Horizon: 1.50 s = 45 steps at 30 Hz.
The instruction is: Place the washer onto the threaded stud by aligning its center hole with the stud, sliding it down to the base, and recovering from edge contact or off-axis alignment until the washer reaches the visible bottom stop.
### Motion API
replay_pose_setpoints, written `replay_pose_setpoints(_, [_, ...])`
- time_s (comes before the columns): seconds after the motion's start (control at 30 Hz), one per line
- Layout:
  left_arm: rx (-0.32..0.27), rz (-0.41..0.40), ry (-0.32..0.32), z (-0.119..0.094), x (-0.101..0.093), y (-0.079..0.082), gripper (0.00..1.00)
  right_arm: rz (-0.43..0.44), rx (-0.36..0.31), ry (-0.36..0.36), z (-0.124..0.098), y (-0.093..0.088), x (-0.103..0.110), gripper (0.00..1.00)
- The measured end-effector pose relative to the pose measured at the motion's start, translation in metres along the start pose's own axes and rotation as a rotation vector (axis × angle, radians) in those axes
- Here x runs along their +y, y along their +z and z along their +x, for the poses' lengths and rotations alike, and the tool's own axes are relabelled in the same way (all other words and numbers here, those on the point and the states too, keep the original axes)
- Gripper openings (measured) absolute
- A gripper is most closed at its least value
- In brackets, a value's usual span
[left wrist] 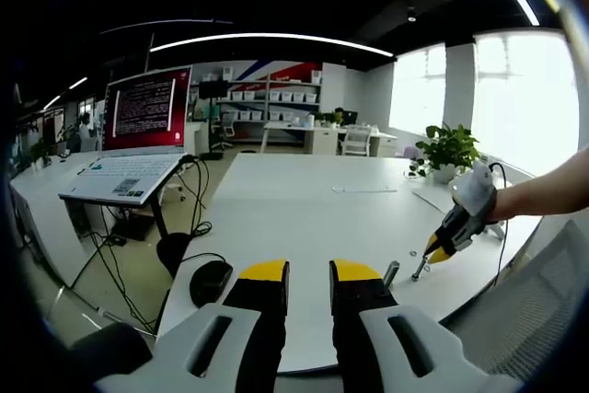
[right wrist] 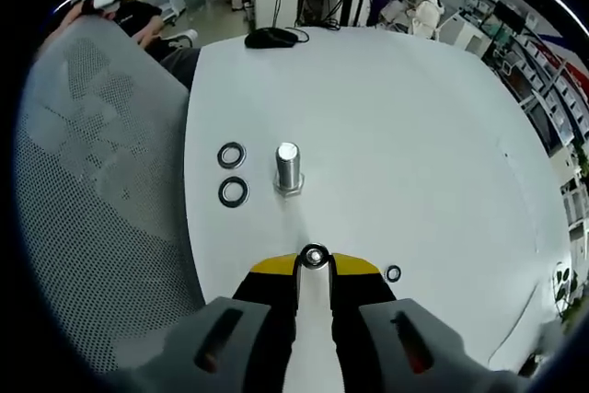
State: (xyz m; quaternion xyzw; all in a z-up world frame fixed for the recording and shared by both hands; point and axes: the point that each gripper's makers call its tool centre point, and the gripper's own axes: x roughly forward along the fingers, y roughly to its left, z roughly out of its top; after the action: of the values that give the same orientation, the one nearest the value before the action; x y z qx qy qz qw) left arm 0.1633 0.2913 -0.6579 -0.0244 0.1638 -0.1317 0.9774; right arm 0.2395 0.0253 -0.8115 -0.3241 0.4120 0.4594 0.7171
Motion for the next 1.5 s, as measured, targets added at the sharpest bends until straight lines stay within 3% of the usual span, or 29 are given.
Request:
replay_pose_setpoints(0.8, [0.008, 0.000, 0.002, 0.002, 0.004, -0.004, 0.15, -0.025, 0.083, 0.022, 0.041, -0.018, 0.006, 0.14])
replay_pose_setpoints(1.07, [0.004, -0.004, 0.002, 0.001, 0.003, -0.003, 0.15, -0.016, 0.061, 0.023, 0.041, -0.018, 0.008, 0.20])
replay_pose_setpoints(1.27, [-0.002, -0.009, 0.001, 0.001, 0.003, -0.003, 0.15, 0.037, 0.047, -0.004, 0.033, -0.028, 0.004, 0.28])
replay_pose_setpoints(1.5, [-0.003, -0.010, 0.001, 0.001, 0.002, -0.002, 0.15, 0.103, 0.024, -0.016, 0.024, -0.044, -0.001, 0.28])
